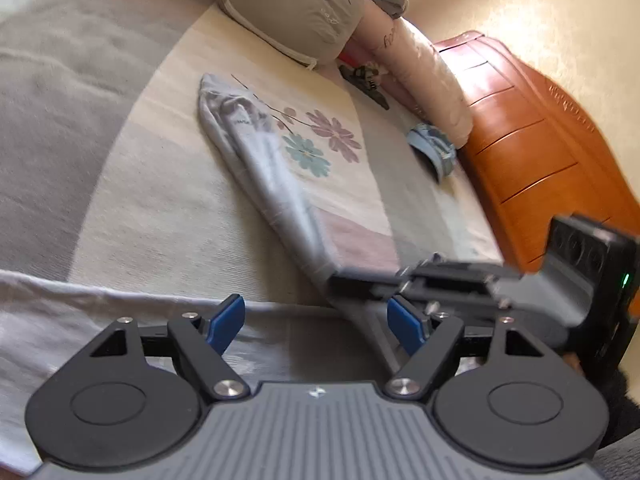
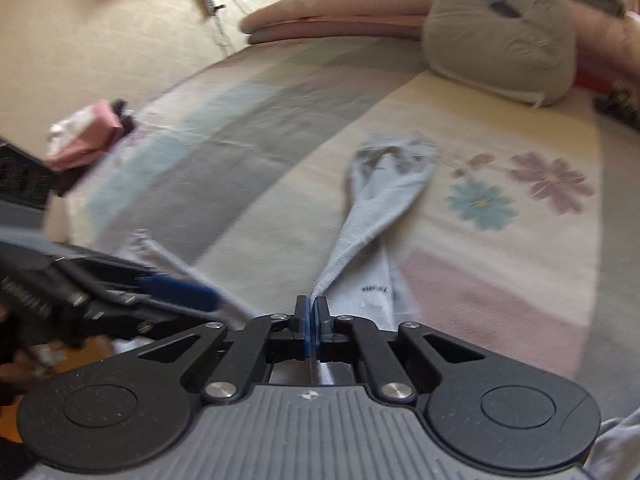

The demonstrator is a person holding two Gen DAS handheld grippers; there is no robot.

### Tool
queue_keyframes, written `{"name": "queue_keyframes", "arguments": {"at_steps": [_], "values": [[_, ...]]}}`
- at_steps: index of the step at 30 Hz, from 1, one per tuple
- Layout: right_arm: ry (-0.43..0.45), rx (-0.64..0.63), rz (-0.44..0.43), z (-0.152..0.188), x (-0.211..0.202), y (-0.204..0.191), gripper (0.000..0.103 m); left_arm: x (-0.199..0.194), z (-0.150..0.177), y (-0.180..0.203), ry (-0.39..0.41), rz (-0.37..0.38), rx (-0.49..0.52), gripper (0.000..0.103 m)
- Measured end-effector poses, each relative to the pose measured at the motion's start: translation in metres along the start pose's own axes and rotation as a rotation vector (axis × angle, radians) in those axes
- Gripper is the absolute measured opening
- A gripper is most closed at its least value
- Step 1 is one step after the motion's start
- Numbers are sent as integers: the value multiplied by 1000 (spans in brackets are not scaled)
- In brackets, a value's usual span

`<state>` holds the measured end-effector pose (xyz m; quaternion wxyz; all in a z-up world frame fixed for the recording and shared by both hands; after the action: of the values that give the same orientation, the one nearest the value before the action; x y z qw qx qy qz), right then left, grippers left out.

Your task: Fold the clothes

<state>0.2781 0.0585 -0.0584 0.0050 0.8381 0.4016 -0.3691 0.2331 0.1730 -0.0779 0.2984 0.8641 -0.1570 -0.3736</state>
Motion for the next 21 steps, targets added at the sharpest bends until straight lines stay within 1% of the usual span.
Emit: {"name": "queue_keyframes", "arguments": {"at_steps": [2, 7, 8, 9, 11, 12, 14, 16, 21], "values": [[-15, 8, -21, 5, 4, -6, 5, 5, 1, -4, -4, -5, -14, 79], [-75, 27, -126, 25, 7, -20, 5, 25, 1, -9, -34, 22, -33, 79], [-93, 14, -131, 29, 6, -22, 9, 28, 1, -10, -40, 28, -37, 79], [-105, 5, -131, 33, 4, -24, 9, 32, 1, -11, -46, 33, -41, 79], [-95, 4, -122, 36, -5, -24, 16, 40, 1, -13, -58, 44, -49, 79], [-88, 11, -119, 36, -9, -23, 17, 44, 1, -14, -64, 49, -53, 79], [-64, 38, -86, 37, -21, -16, 25, 51, 0, -16, -75, 62, -61, 80], [-37, 73, -47, 38, -32, -9, 29, 58, -4, -17, -80, 81, -71, 80], [31, 180, 43, 42, -60, 14, 33, 74, -14, -19, -87, 131, -102, 83]]}}
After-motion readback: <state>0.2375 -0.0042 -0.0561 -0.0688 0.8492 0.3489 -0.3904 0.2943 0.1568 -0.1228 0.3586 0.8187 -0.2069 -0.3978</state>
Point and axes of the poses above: each gripper's, at about its wrist camera, not at the fingertips, and x roughly the way its jaws point, y to its right, z to its underside, the point moved 8 cm from there along x, roughly the way its jaws point, and after that the axes turned 8 degrees about y, right-handed, at the moved point
